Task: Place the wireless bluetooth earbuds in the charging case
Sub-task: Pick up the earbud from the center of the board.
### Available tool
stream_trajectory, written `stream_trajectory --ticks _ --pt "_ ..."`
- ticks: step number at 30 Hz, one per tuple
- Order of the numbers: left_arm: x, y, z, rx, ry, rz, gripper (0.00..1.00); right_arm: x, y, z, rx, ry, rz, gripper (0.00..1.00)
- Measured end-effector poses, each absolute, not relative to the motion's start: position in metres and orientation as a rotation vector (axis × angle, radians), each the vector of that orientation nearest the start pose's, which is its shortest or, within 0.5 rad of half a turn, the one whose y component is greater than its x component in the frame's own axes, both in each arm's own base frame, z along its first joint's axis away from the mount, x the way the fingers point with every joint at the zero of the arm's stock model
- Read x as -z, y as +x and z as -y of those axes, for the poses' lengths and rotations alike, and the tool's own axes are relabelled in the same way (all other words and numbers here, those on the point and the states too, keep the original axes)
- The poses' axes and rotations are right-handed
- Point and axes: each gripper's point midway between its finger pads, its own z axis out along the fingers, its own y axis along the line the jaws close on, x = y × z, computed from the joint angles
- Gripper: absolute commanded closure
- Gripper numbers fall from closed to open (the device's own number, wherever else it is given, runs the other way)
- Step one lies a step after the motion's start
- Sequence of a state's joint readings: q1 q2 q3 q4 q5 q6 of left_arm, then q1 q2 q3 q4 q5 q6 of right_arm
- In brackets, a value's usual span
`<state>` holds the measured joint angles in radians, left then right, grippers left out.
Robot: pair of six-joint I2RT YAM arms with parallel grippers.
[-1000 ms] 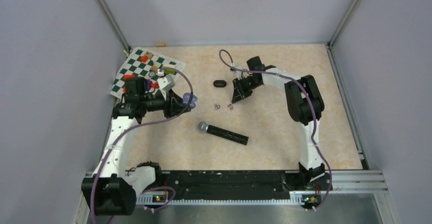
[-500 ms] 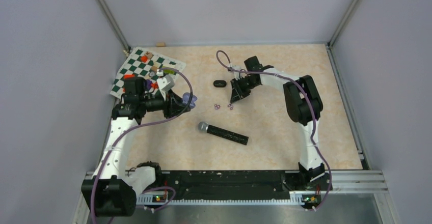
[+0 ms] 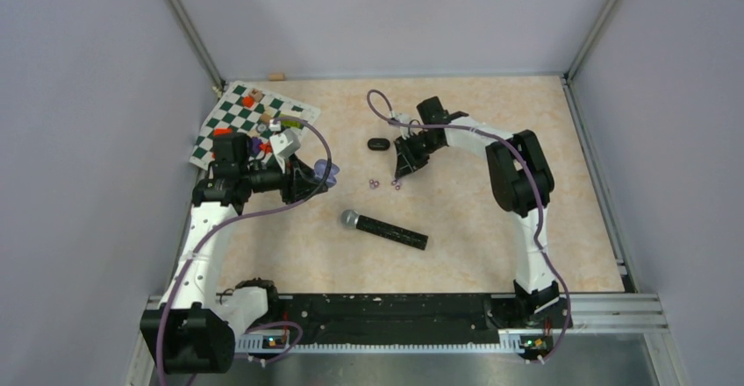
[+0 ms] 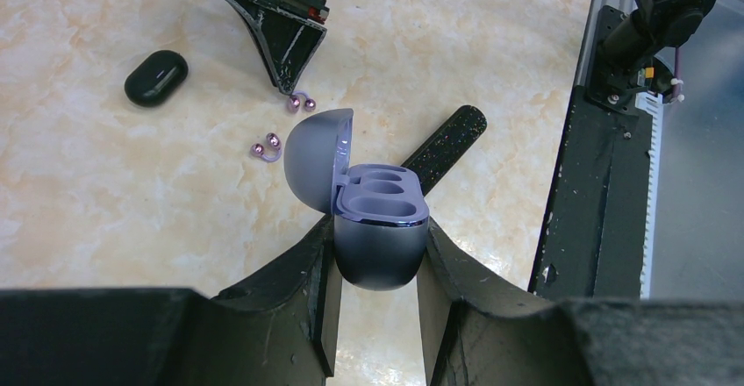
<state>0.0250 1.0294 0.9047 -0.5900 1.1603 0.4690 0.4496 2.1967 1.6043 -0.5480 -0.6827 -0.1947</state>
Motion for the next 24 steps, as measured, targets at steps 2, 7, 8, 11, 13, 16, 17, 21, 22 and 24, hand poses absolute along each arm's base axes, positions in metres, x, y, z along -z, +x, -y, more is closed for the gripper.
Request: stream_trajectory --ticks 2,7,8,11,13,16,17,21,22,24 --pt "-0.235 0.236 0.148 0.982 0.959 -1.705 1.0 -0.028 0.372 -0.296 -1.004 -1.033 -2.429 0.76" --pt "-0.235 0.236 0.147 0.983 0.959 -1.704 1.0 -0.029 0.368 -0.296 -1.023 -1.041 -2.433 0.74" --pt "-0.235 0.236 0.148 0.983 0.959 -1.704 1.0 -0.029 0.367 -0.296 -1.029 -1.043 -2.435 0.74" --pt "-0.235 0.236 0.148 0.984 0.959 -1.703 1.0 -0.029 0.365 -0.296 -1.042 -1.045 -2.439 0.73" --pt "-0.235 0.236 0.147 0.984 0.959 -1.703 1.0 -0.028 0.363 -0.296 -1.052 -1.046 -2.442 0.73" --pt "-0.235 0.236 0.147 0.983 0.958 -1.704 1.0 -0.028 0.36 -0.297 -1.073 -1.047 -2.45 0.74" --pt "-0.235 0.236 0.147 0.983 0.958 -1.704 1.0 -0.028 0.359 -0.297 -1.079 -1.047 -2.452 0.74" --pt "-0.235 0.236 0.147 0.982 0.957 -1.704 1.0 -0.028 0.356 -0.298 -1.104 -1.052 -2.458 0.77" --pt "-0.235 0.236 0.147 0.982 0.956 -1.704 1.0 -0.028 0.354 -0.298 -1.11 -1.053 -2.46 0.77" --pt "-0.235 0.236 0.147 0.981 0.955 -1.705 1.0 -0.028 0.352 -0.298 -1.124 -1.053 -2.464 0.79"
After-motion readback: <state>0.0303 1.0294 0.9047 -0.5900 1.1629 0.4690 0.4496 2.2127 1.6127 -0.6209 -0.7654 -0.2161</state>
